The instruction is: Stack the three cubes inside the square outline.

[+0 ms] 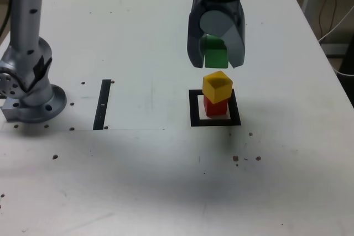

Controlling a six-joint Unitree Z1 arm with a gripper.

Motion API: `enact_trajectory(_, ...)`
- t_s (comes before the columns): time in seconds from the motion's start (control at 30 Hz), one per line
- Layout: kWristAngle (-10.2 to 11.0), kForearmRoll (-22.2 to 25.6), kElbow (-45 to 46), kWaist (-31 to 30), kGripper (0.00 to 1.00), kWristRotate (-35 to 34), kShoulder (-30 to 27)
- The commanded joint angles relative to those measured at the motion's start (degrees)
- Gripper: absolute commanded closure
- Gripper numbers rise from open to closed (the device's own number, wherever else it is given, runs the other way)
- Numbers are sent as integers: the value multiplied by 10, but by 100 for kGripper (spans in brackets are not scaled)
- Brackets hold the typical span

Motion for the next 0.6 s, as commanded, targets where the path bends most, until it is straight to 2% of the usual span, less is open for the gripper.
enact_trajectory(0.0,-6,1,4,8,73,9,11)
enact_trajectory(0.17,-13,-3,13,20,73,21,22)
enact_trajectory(0.57,-13,-16,14,21,71,23,38)
